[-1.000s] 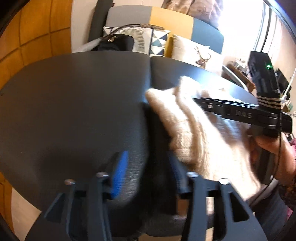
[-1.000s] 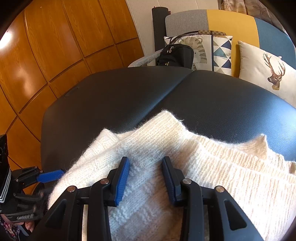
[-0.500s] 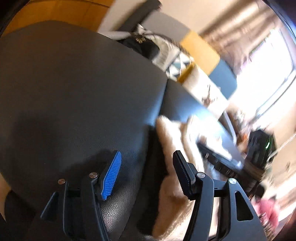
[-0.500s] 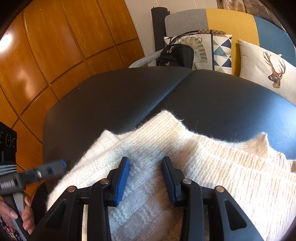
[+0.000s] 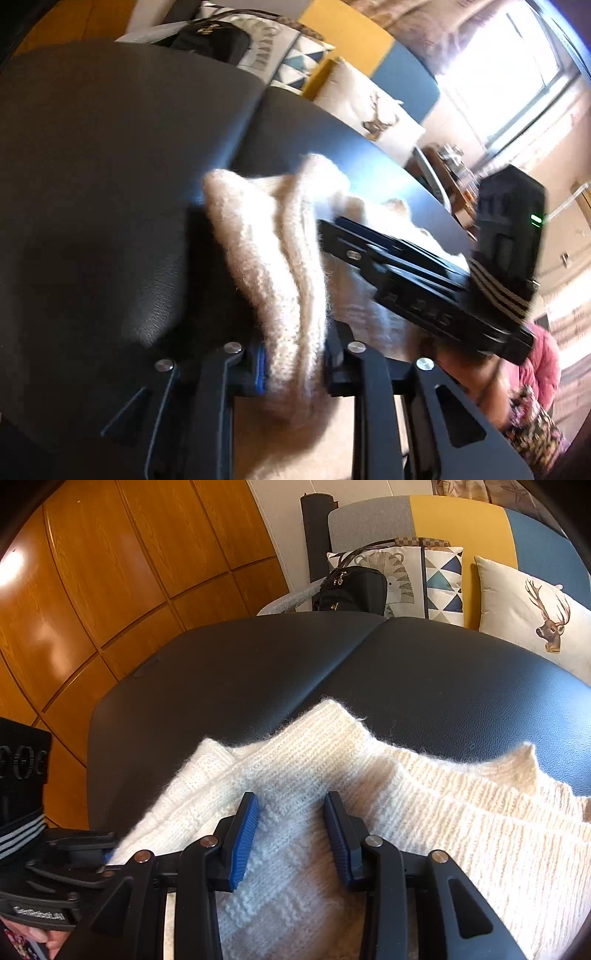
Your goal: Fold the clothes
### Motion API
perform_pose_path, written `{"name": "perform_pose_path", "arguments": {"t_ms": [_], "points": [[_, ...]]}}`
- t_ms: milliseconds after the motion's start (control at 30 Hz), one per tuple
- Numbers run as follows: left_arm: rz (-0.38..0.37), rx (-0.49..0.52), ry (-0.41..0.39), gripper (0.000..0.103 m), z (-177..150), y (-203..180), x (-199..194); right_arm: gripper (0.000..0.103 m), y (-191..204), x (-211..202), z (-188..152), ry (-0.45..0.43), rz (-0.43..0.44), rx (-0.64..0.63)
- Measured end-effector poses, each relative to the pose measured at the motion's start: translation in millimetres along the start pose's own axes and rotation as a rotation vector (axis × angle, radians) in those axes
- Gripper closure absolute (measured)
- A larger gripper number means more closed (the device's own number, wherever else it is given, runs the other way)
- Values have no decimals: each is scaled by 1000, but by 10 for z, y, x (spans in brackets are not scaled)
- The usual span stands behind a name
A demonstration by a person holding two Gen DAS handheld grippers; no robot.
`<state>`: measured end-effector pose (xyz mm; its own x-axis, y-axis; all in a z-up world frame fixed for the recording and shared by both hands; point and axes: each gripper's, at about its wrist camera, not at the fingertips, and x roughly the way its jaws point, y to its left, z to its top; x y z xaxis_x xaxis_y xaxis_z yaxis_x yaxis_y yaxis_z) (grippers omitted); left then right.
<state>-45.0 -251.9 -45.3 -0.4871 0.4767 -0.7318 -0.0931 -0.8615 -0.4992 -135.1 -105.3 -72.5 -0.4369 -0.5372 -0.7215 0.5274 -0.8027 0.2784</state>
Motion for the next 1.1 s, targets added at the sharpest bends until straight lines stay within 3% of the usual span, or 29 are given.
{"name": "perform_pose_path", "arguments": {"t_ms": [67,133,233,267,433,567,700,900,933,1033,1100], "points": [[11,25,10,82,33,-40,-46,66,-3,2,2,-1,6,2],[86,29,62,82,32,42,34,66,-5,4,5,-3,10,3],[81,-118,92,79,25,268,43,66,31,15,-2,1,0,-7],[94,-124,93,77,29,258,20,66,45,16,-6,0,-5,-12],[282,46,4,72,19,-40,-135,66,37,20,-12,-4,2,-5],[402,81,-170,72,26,-131,-393,65,6,17,-7,-10,18,7],[331,155,-212,71,82,-323,-317,64,-43,-6,67,14,54,52],[393,326,-171,70,-178,-443,145,64,2,84,396,118,36,79],[405,350,-197,66,-235,-430,174,64,35,127,427,139,26,60],[481,412,-302,39,-405,-399,243,64,187,252,422,164,-37,-42],[484,384,-336,33,-446,-328,244,62,273,288,378,148,-70,-105]]}}
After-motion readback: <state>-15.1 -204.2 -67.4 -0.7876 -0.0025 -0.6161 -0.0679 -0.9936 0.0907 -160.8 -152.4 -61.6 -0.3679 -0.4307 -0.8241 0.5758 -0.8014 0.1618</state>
